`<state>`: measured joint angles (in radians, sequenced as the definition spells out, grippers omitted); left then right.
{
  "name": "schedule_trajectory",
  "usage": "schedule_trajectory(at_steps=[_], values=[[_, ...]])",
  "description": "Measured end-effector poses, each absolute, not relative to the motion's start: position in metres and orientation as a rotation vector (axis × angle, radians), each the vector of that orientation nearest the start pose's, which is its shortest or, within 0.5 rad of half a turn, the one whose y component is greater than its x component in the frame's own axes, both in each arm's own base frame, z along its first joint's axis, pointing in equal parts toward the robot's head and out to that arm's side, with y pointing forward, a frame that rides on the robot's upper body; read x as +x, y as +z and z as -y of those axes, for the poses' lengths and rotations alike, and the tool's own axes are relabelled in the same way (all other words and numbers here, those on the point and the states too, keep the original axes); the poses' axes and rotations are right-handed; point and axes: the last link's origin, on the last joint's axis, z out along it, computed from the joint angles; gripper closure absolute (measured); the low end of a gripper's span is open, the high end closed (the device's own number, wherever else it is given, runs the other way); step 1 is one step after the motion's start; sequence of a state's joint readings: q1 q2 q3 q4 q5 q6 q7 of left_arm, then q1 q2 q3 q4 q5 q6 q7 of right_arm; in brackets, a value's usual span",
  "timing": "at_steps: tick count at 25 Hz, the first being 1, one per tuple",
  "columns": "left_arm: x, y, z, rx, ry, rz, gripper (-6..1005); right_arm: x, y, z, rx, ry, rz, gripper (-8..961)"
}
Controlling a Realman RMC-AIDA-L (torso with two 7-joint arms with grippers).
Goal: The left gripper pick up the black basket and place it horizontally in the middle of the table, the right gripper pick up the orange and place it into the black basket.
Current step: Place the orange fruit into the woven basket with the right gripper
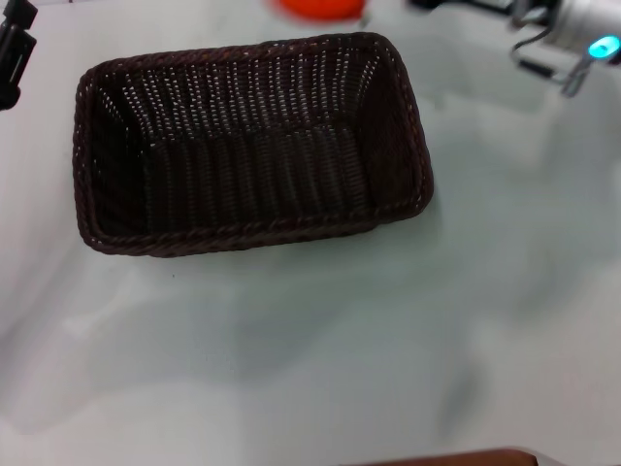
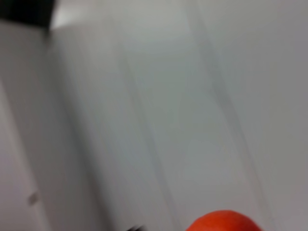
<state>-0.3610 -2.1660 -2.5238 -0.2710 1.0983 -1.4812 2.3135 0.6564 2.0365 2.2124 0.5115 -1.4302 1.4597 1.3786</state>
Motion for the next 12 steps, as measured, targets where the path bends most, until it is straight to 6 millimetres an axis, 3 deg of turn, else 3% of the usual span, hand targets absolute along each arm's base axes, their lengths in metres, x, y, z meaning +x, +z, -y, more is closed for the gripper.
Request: schedule_trajectory(at_steps=[5,9,12], values=[[-0.305,0.008,-0.3,-1.7,-1.223,0.651,419,0.172,-0.025,-0.371,-0.427,-0.283,2.292,874],[-0.306,0.01,-0.298,-1.688,-1.227,0.651,419,0.172,-0.032,-0.369,-0.431,-0.274,2.298,816],[-0.307,0.011,-0.297,-1.679,-1.229,0.651,420,0.174,-0.029,-0.368,-0.433,-0.285,2.282,707]])
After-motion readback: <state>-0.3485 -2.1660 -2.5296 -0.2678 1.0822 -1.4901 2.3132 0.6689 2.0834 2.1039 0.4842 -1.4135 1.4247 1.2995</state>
